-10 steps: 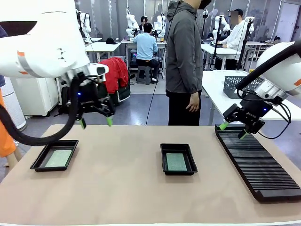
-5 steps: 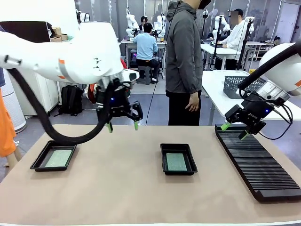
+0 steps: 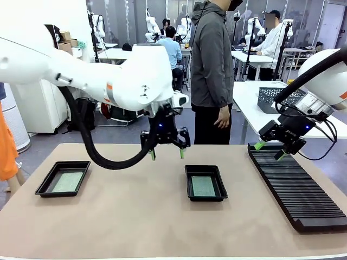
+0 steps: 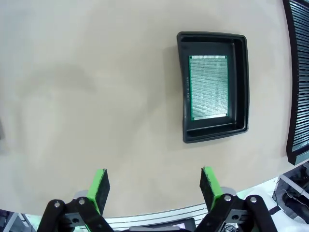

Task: Inspect and transfer BCBs to ESD trays.
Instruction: Pick up the ESD tray and place it on the left side of the table.

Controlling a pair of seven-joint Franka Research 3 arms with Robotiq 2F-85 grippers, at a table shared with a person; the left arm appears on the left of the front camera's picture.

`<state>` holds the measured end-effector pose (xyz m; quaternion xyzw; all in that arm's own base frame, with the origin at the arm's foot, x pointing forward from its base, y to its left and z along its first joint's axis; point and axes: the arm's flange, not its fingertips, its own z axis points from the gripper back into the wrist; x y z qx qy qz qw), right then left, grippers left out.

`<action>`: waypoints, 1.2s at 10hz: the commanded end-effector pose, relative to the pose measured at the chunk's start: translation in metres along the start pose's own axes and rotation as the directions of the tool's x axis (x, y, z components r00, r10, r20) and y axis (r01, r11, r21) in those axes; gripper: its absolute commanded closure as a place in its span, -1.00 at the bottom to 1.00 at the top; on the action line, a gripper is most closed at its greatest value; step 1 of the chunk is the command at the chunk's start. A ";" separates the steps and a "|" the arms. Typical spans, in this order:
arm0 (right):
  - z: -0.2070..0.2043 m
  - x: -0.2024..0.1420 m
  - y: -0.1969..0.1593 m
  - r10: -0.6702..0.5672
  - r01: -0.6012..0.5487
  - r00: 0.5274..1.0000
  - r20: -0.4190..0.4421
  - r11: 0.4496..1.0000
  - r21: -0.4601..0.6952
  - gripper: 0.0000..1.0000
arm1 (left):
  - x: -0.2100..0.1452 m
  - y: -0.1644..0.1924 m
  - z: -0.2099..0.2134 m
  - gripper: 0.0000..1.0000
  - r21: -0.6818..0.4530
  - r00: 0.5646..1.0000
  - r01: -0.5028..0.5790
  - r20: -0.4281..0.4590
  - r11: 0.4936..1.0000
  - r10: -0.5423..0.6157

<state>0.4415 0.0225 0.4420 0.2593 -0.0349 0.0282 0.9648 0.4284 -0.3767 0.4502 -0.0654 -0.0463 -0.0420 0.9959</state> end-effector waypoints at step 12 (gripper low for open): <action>0.001 -0.001 0.001 -0.023 0.023 1.000 0.003 1.000 -0.008 -1.00 | 0.063 -0.045 -0.143 -1.00 0.062 0.997 -0.065 -0.049 0.996 0.068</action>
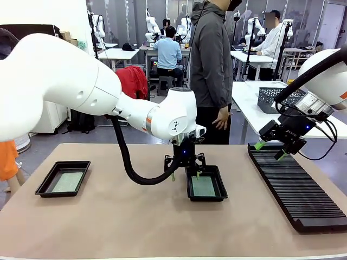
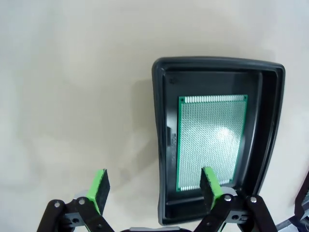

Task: Inspect and transfer BCBs to ESD trays.
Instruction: Pick up the ESD tray and place it on the left side of the table.

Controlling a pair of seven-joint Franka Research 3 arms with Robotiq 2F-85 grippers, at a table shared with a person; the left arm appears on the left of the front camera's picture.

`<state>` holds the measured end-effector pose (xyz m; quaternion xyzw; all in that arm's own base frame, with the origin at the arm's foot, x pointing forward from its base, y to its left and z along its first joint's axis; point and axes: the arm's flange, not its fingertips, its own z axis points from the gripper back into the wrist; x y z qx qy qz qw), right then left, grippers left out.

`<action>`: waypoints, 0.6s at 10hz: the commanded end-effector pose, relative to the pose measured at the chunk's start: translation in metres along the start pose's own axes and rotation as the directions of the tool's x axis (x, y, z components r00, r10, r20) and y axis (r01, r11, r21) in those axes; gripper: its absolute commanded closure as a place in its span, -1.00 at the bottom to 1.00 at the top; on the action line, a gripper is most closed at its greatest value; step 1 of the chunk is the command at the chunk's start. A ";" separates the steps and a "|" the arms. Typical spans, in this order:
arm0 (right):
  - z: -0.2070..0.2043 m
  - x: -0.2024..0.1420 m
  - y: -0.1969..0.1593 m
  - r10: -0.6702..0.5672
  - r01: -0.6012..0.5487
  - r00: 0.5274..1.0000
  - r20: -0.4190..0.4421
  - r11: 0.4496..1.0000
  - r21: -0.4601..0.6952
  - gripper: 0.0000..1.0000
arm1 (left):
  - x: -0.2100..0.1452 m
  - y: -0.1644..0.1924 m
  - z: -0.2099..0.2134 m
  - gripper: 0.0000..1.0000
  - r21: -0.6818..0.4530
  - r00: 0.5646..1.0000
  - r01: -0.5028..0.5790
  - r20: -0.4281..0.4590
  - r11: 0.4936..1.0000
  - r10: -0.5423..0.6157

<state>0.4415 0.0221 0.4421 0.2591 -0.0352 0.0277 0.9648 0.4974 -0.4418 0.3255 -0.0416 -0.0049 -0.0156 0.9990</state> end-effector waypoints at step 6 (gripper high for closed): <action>0.000 -0.001 0.002 -0.022 0.022 1.000 0.003 1.000 -0.008 -1.00 | 0.010 -0.003 -0.025 -1.00 0.038 1.000 -0.018 0.023 0.999 0.017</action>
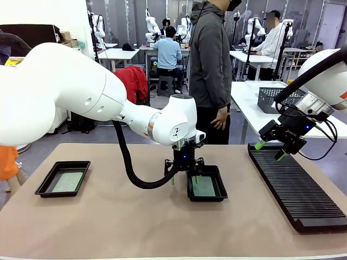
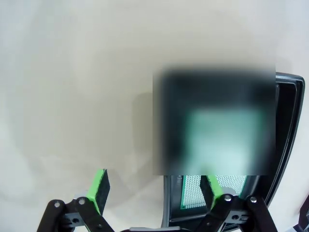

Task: Inspect and transfer BCBs to ESD trays.
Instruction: Pick up the ESD tray and place it on the left side of the table.

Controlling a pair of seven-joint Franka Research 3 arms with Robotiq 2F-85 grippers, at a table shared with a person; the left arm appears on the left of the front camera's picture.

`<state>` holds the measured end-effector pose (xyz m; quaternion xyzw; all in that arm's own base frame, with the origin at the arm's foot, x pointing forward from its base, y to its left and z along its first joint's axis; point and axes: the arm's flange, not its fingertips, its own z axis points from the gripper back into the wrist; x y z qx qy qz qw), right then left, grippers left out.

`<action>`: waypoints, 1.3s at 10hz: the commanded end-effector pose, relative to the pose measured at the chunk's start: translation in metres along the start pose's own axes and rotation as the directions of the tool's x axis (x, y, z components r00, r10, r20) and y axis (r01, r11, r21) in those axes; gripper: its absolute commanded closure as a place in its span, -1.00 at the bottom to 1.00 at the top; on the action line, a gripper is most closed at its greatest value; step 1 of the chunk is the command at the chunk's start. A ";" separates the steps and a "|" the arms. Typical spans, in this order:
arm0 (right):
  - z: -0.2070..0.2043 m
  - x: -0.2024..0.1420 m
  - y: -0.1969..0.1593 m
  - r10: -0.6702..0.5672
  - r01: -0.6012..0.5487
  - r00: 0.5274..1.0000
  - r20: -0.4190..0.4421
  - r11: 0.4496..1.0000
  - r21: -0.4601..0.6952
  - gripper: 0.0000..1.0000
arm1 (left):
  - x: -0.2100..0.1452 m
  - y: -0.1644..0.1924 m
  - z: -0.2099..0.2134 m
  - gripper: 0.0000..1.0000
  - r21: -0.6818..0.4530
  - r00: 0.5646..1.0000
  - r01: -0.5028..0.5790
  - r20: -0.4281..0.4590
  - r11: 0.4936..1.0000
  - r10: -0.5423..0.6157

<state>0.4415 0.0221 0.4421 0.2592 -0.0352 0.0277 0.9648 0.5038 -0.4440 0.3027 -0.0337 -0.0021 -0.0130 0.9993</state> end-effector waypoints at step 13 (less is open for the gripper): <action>0.000 -0.001 0.002 -0.022 0.022 1.000 0.003 1.000 -0.008 -1.00 | 0.004 -0.002 -0.001 -0.80 -0.012 1.000 -0.011 0.029 1.000 0.011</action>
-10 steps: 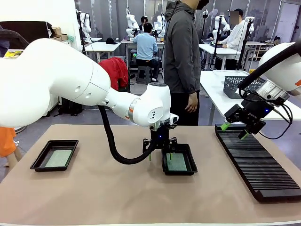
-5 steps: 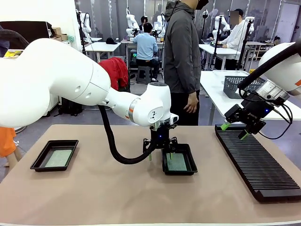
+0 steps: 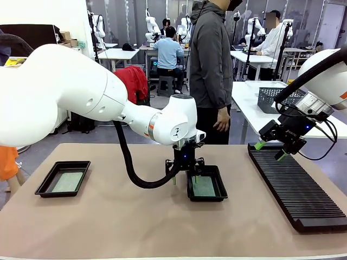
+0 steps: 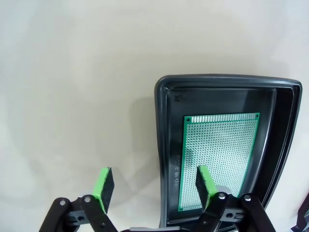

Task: Inspect and transfer BCBs to ESD trays.
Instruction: Pick up the ESD tray and place it on the left side of the table.

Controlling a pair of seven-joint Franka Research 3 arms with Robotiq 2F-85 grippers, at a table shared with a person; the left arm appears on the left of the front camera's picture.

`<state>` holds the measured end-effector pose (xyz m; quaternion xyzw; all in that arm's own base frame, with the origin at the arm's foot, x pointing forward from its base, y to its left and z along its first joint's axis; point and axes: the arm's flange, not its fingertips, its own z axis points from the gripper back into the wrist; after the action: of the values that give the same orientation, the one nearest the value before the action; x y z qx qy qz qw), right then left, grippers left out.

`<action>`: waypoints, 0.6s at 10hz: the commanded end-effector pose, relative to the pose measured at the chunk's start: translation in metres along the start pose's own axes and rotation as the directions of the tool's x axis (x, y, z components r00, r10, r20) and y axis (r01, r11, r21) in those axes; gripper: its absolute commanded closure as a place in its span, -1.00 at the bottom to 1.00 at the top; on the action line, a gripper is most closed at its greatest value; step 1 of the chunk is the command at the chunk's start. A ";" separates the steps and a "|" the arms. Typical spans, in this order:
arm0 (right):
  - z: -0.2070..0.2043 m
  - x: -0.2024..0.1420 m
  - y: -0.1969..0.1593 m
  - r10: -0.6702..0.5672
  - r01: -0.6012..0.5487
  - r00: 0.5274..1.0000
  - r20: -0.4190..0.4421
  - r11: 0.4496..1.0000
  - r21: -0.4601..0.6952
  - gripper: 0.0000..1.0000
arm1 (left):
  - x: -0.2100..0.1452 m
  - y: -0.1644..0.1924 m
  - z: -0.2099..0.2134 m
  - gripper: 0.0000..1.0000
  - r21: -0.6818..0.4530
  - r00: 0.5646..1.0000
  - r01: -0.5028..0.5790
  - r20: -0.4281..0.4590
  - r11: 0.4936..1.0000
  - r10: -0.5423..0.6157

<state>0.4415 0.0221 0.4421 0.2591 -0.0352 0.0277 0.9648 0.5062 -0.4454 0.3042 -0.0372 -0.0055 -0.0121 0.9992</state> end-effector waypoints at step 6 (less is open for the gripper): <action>0.000 -0.001 0.002 -0.022 0.022 1.000 0.003 1.000 -0.008 -1.00 | 0.003 0.002 -0.004 -0.45 -0.050 1.000 0.002 0.025 0.999 -0.001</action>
<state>0.4415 0.0221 0.4421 0.2591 -0.0352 0.0277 0.9648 0.5094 -0.4480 0.3033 -0.0511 -0.0173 -0.0112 0.9985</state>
